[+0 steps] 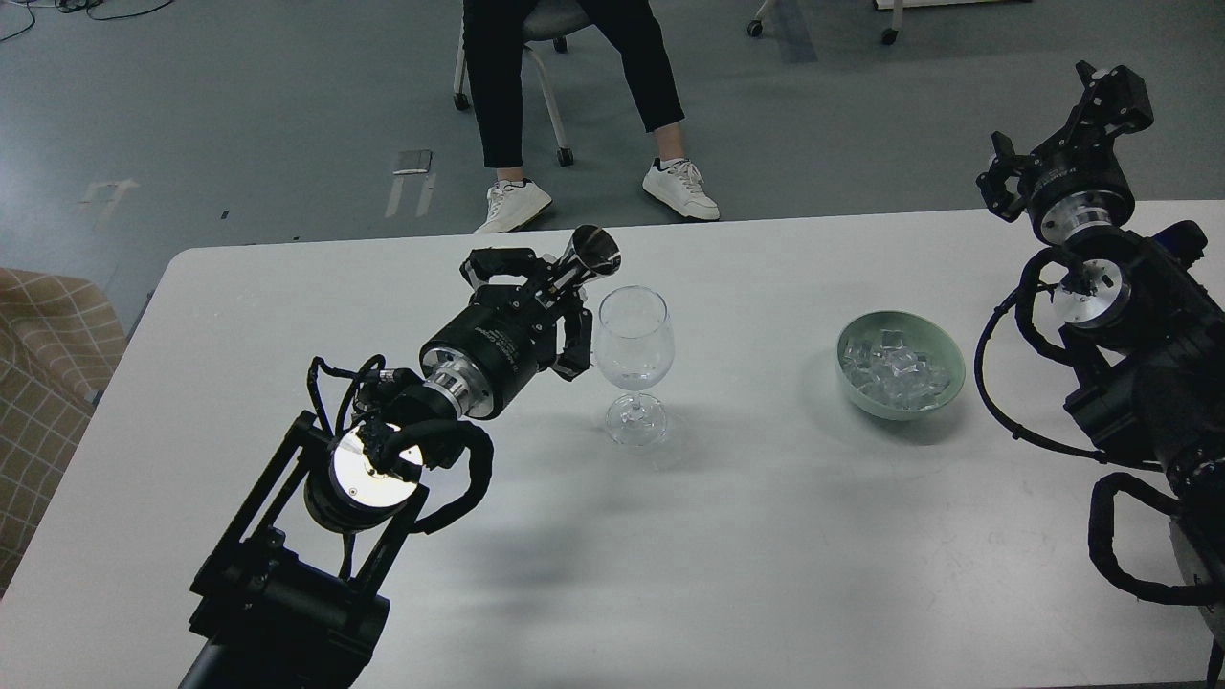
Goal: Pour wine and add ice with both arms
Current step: 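Carry the jigger with the left gripper over the wine glass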
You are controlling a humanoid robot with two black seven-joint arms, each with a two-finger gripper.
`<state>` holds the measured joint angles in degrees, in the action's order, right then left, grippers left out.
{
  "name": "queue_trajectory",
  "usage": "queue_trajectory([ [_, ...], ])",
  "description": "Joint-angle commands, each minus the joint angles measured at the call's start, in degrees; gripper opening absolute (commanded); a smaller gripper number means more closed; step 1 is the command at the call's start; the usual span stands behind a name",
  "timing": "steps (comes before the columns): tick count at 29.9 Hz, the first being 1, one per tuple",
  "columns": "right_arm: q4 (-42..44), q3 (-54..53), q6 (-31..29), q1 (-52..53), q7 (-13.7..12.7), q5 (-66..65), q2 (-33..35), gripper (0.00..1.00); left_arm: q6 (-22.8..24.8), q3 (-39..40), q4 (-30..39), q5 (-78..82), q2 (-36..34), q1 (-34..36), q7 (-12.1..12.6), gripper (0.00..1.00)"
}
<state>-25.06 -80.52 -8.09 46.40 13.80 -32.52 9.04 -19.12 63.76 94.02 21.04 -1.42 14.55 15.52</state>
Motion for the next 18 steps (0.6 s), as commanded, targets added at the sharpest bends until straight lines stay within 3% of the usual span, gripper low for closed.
queue_trajectory([
  [1,0.0,-0.1,0.0,0.0,0.0,0.0,0.0,1.00,0.5,0.0,-0.7,4.0,-0.1,0.0,0.1,0.07],
  [18,-0.1,-0.1,0.0,-0.1,0.0,0.0,0.4,1.00,1.8,-0.3,-0.2,8.9,-0.6,2.7,1.1,0.07],
])
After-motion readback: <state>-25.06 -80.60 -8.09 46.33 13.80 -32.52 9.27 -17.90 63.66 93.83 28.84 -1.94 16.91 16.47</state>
